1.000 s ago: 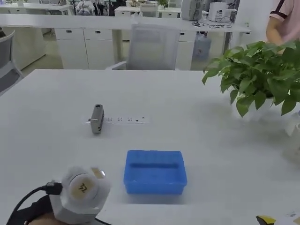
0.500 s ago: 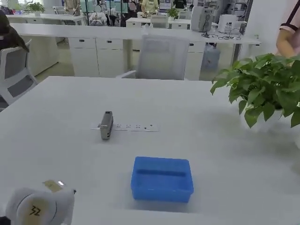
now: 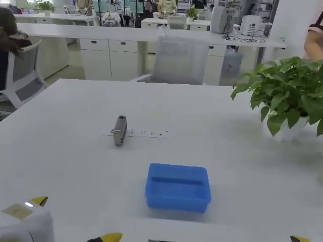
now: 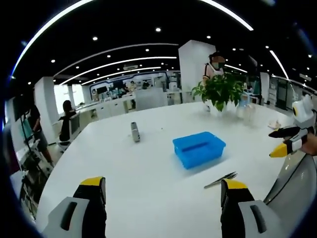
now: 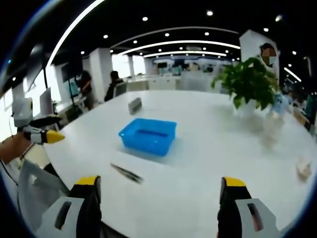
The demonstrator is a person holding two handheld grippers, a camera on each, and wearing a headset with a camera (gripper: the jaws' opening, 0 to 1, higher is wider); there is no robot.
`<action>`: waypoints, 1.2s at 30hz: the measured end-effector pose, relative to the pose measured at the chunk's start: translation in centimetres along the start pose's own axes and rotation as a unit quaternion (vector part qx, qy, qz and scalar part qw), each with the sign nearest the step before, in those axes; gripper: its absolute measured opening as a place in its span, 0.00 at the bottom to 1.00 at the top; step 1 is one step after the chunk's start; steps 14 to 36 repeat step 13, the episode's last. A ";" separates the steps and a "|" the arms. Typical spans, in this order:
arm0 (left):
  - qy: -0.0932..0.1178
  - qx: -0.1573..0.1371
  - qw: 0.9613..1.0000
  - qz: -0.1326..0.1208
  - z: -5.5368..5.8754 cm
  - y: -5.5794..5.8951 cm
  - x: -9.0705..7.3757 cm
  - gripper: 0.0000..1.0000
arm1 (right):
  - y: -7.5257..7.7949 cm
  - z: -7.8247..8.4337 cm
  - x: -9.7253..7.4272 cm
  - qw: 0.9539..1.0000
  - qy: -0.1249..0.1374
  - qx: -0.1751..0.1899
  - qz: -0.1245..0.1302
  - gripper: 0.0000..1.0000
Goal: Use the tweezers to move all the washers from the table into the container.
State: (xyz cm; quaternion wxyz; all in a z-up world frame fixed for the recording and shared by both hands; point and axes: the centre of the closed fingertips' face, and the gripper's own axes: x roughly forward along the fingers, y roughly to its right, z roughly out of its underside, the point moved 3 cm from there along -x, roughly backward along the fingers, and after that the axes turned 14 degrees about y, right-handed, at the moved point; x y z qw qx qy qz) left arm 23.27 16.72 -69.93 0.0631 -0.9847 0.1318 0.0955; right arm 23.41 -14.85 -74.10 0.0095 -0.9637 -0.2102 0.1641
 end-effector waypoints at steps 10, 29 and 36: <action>-0.022 -0.002 1.000 0.000 1.3 0.2 -0.6 0.99 | 0.1 0.2 0.0 1.000 -0.003 0.015 0.002 0.99; -0.023 -0.004 1.000 0.001 1.3 0.2 -0.6 0.99 | 0.1 0.3 0.0 1.000 -0.004 0.013 0.003 0.99; -0.023 -0.004 1.000 0.001 1.3 0.2 -0.6 0.99 | 0.1 0.3 0.0 1.000 -0.004 0.013 0.003 0.99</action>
